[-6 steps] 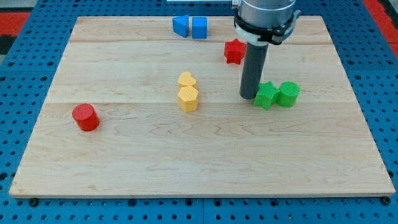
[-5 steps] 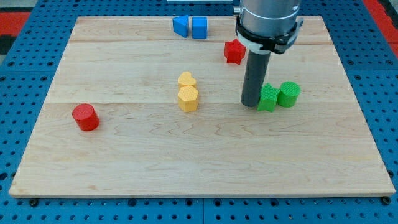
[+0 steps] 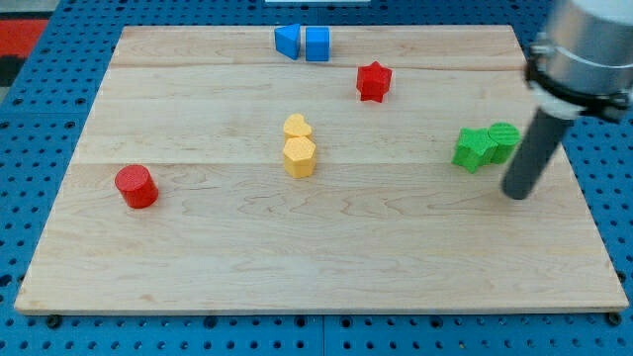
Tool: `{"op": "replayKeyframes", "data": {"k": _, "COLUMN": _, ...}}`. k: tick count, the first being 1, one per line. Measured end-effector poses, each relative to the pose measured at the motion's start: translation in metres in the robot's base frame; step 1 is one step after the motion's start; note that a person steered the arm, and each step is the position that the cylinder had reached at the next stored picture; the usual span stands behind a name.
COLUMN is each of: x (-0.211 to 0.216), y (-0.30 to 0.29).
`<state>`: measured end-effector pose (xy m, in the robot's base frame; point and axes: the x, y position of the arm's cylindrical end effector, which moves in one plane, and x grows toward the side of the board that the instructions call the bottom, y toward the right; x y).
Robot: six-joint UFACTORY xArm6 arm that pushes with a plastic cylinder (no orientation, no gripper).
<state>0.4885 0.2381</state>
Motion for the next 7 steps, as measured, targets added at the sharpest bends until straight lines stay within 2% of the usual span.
{"op": "replayKeyframes", "data": {"k": 1, "x": -0.002, "y": 0.077}}
{"op": "replayKeyframes", "data": {"k": 2, "x": -0.006, "y": 0.107}}
{"op": "replayKeyframes", "data": {"k": 3, "x": -0.009, "y": 0.107}}
{"op": "replayKeyframes", "data": {"k": 6, "x": -0.073, "y": 0.107}}
{"op": "replayKeyframes", "data": {"k": 7, "x": -0.081, "y": 0.107}}
